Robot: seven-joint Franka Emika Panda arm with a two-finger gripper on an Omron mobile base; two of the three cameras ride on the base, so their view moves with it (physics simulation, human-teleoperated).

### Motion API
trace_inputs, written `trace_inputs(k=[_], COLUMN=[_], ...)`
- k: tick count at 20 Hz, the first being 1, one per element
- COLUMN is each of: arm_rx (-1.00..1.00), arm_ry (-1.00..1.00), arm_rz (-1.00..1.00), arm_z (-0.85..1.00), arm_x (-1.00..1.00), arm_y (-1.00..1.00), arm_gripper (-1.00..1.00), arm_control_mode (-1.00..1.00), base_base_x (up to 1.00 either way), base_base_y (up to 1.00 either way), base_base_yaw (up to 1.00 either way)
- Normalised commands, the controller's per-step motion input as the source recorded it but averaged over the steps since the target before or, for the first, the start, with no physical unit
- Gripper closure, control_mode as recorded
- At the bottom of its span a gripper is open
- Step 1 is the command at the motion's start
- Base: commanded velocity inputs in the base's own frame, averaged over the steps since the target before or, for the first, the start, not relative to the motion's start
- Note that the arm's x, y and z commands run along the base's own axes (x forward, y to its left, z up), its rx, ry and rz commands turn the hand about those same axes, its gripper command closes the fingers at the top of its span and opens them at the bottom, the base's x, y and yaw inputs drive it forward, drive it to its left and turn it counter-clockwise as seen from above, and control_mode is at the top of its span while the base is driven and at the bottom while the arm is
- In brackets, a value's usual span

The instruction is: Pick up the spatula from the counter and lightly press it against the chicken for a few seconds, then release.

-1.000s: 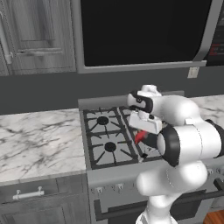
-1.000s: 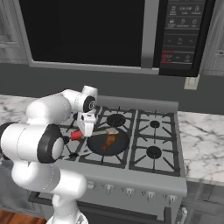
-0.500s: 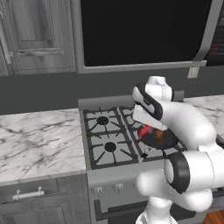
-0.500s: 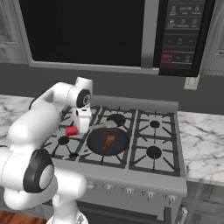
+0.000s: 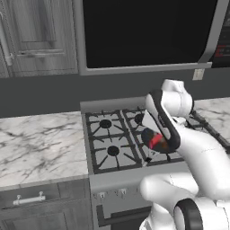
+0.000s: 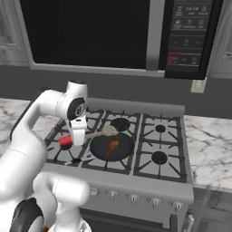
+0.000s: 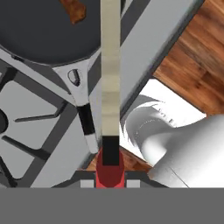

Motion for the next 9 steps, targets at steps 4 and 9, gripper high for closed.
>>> trace_inputs(k=[4, 9], arm_rx=[0.00, 0.00], arm_ry=[-0.12, -0.11], arm_rz=[0.01, 0.02], arm_z=[0.48, 0.44], arm_x=[-0.53, -0.54], arm_y=[0.00, 0.00], arm_gripper=[1.00, 1.00], arm_control_mode=[-1.00, -1.00], base_base_x=[0.00, 0.00], base_base_y=[0.00, 0.00], base_base_yaw=[0.00, 0.00])
